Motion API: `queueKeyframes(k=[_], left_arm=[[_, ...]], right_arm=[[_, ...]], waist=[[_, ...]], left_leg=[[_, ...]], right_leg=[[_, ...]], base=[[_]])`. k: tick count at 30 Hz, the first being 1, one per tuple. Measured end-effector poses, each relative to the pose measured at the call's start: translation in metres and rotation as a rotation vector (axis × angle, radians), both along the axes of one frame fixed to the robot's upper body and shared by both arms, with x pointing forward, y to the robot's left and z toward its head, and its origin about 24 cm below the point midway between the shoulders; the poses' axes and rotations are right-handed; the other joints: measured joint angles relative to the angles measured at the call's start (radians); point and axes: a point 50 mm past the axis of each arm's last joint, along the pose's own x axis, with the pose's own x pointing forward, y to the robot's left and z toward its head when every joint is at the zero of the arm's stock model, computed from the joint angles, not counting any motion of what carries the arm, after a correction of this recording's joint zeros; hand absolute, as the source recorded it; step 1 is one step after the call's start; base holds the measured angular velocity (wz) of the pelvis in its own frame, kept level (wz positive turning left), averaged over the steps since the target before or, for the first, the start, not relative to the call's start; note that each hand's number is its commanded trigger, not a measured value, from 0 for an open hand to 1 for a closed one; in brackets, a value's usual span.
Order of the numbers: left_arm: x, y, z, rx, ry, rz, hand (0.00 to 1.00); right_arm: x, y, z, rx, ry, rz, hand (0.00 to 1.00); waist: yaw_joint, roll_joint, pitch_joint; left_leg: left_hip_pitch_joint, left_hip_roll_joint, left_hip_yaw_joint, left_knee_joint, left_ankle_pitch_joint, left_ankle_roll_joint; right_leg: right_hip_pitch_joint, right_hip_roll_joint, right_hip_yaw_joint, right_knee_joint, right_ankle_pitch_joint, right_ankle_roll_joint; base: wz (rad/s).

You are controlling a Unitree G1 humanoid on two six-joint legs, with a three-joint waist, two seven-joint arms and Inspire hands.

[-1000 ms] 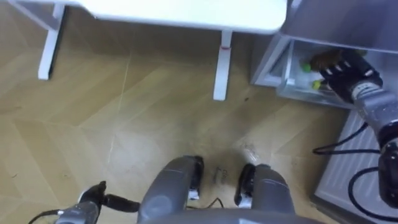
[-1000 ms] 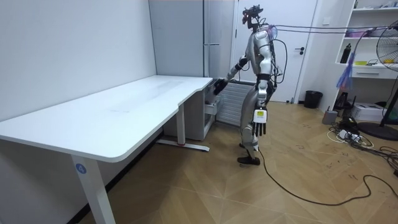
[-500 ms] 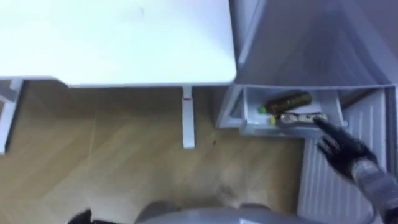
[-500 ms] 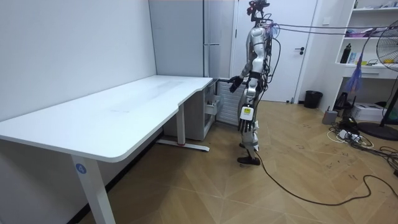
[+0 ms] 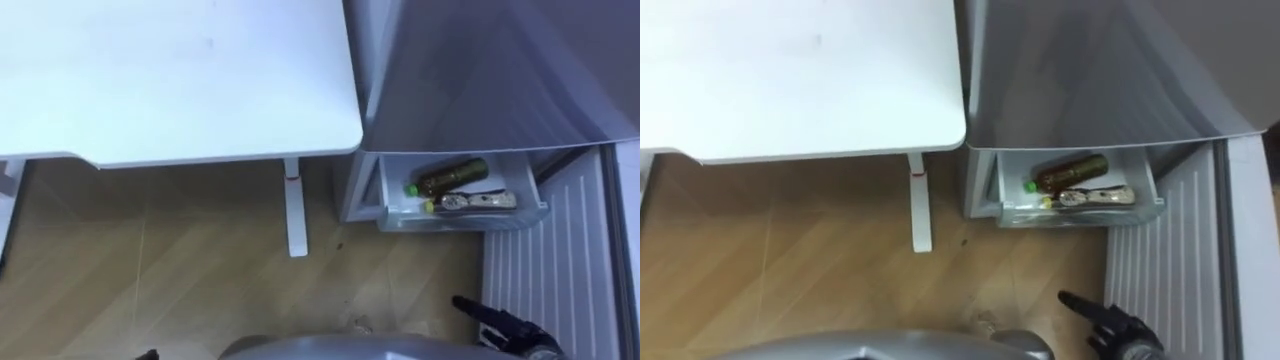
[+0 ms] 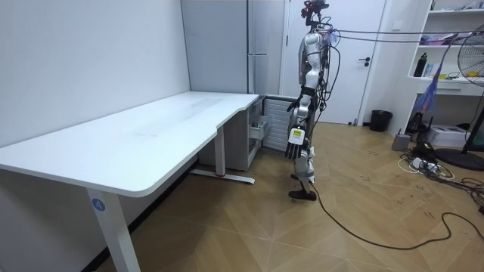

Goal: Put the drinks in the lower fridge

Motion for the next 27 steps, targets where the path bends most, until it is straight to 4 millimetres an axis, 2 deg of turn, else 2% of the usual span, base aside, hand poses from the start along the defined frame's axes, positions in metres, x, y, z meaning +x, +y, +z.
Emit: queueKeyframes(k=[3,7,11,14,19,27], left_arm=[[-0.005,0.001,0.000,0.017,0.023,0.009,0.00],[-0.005,-0.004,-0.001,0.021,0.027,0.003,0.00],[-0.005,-0.010,-0.003,0.032,0.041,-0.049,0.00],[-0.005,-0.011,-0.003,0.032,0.043,-0.061,0.00],[-0.003,-0.011,-0.003,0.029,0.035,-0.064,0.00],[-0.004,-0.012,-0.003,0.023,0.042,-0.075,0.00]], right_arm=[[-0.009,0.002,-0.003,-0.028,0.068,0.011,0.00],[-0.019,0.015,-0.009,-0.046,0.150,0.032,0.00],[-0.027,0.025,-0.012,-0.066,0.204,0.090,0.00],[-0.028,0.023,-0.012,-0.117,0.235,0.180,0.00],[-0.026,0.020,-0.011,-0.179,0.238,0.232,0.00],[-0.027,0.017,-0.010,-0.233,0.258,0.273,0.00]], waist=[[-0.002,0.000,0.0008],[-0.002,-0.007,0.0037],[-0.002,-0.003,-0.0010],[-0.003,-0.001,-0.0004],[-0.004,0.006,-0.0020],[-0.006,0.024,0.0041]], left_leg=[[0.024,0.002,0.008,-0.015,0.000,-0.001],[0.034,0.003,0.009,-0.022,0.001,-0.001],[0.036,0.004,0.010,-0.019,0.000,-0.001],[0.049,0.006,0.013,-0.020,0.000,-0.002],[0.051,0.010,0.020,-0.026,-0.001,-0.004],[0.053,0.011,0.017,-0.027,-0.001,-0.004]], right_leg=[[0.012,0.002,-0.004,0.000,0.000,0.000],[0.015,0.003,-0.004,-0.001,0.000,0.000],[0.017,0.005,-0.004,-0.014,0.001,-0.001],[0.028,0.008,-0.003,-0.016,0.001,-0.002],[0.038,0.011,-0.005,-0.018,0.002,-0.003],[0.045,0.011,-0.007,-0.028,0.003,-0.005]], base=[[-0.10],[-0.04],[0.00],[-0.01],[-0.02],[0.00]])
